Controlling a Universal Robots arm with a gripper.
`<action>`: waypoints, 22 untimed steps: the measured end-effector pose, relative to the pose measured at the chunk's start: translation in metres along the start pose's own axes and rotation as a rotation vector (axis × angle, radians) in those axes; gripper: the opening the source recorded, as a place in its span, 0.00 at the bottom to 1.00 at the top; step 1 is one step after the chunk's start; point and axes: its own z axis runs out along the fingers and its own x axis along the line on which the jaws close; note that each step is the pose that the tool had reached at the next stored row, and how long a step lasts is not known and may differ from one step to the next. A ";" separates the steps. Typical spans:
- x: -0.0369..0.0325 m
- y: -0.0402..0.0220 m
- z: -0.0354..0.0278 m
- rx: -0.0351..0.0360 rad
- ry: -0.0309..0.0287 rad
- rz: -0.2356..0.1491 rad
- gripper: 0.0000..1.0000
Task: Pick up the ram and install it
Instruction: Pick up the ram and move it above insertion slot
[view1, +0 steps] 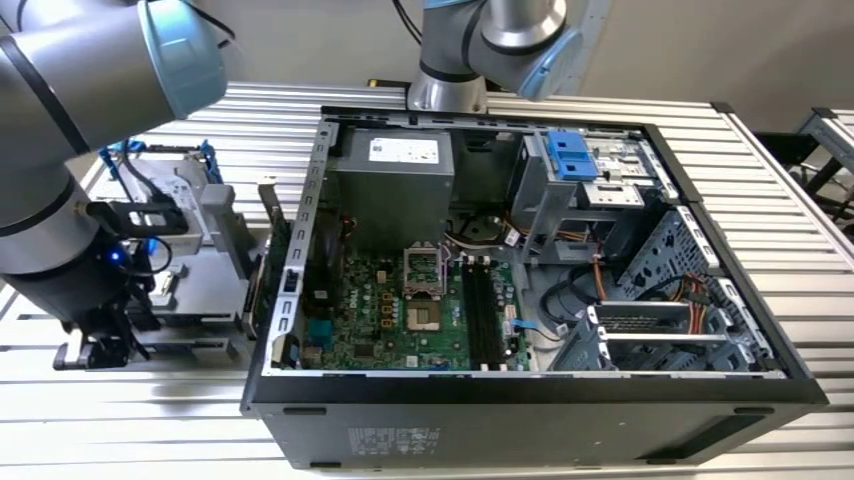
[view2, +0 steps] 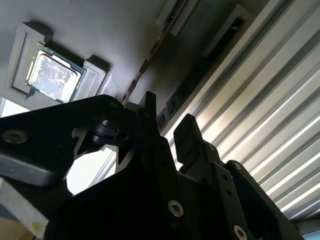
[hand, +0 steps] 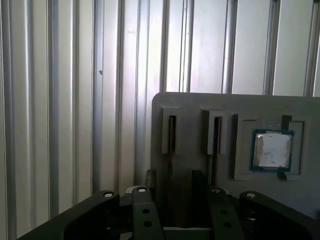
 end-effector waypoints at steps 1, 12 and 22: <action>0.0001 0.0000 0.0017 0.0001 -0.0001 0.000 1.00; 0.0001 0.0000 0.0068 0.0001 -0.0001 0.003 1.00; 0.0001 -0.0001 0.0058 0.0004 -0.0003 0.003 1.00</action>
